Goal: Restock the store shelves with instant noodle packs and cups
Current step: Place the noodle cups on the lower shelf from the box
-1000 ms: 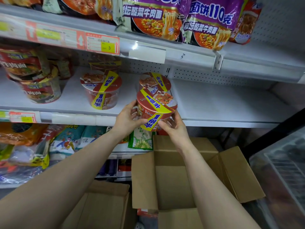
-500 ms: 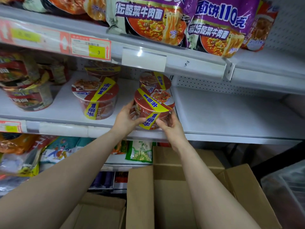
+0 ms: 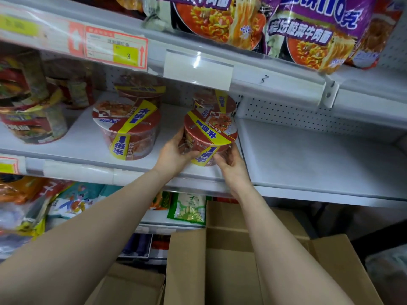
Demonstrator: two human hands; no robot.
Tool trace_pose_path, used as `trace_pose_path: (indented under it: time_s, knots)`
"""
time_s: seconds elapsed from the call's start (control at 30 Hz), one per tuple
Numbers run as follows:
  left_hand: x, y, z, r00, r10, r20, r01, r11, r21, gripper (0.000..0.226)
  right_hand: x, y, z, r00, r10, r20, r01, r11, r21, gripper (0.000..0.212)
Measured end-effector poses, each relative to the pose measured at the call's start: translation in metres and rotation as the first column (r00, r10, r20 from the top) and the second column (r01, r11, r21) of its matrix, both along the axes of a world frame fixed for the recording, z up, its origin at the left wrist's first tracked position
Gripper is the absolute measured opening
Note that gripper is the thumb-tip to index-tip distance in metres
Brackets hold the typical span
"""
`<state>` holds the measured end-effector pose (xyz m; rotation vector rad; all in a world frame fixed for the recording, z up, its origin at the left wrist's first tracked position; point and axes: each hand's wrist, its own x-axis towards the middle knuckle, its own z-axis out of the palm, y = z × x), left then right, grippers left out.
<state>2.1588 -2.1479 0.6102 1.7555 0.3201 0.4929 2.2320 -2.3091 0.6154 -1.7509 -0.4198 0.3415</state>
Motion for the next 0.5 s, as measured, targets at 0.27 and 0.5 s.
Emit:
trace_pose_path:
  time_s: [0.27, 0.5]
  knots:
    - [-0.021, -0.009, -0.004, 1.000, 0.017, -0.019, -0.017, 1.000, -0.008, 0.083, -0.025, -0.016, -0.001, 0.999, -0.043, -0.012, 0.042, 0.998, -0.047, 0.059]
    - [-0.028, -0.019, 0.005, 0.998, 0.010, -0.057, -0.010, 1.000, -0.005, 0.083, -0.033, -0.015, 0.009, 0.997, -0.076, -0.021, 0.072, 0.986, -0.150, 0.057]
